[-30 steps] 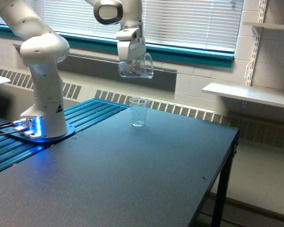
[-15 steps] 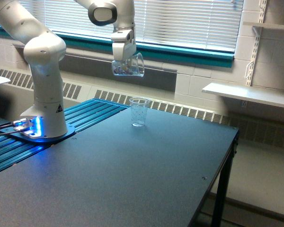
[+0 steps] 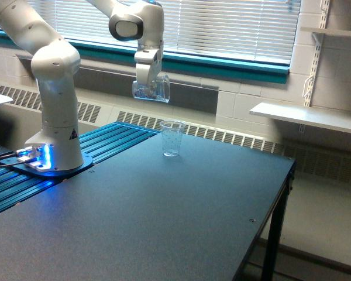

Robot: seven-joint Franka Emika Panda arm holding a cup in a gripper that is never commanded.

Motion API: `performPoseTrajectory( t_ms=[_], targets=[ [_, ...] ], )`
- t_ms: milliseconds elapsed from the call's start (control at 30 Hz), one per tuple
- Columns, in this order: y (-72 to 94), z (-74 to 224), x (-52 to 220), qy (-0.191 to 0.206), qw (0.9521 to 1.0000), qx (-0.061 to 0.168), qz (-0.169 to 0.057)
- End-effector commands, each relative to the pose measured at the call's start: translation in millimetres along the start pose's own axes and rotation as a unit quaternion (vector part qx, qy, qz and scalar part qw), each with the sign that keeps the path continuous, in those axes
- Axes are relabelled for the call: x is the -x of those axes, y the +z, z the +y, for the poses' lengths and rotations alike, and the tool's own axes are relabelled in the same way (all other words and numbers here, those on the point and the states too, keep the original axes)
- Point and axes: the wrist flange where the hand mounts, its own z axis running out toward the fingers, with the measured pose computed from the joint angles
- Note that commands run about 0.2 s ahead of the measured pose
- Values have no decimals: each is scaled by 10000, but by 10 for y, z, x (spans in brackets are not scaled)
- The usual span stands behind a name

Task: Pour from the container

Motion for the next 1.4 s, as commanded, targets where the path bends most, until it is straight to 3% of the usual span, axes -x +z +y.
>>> performPoseTrajectory(
  t_ms=[33, 200, 467, 733, 1400],
  targets=[
    [139, 5, -28, -71, 9999, 100, 31],
    [302, 10, -28, -110, 9997, 167, -150],
    [466, 10, -82, -2, 9993, 332, -186],
    [484, -55, -126, 87, 9990, 383, -194],
    [606, -259, -29, 45, 9971, 547, -533]
  ],
)
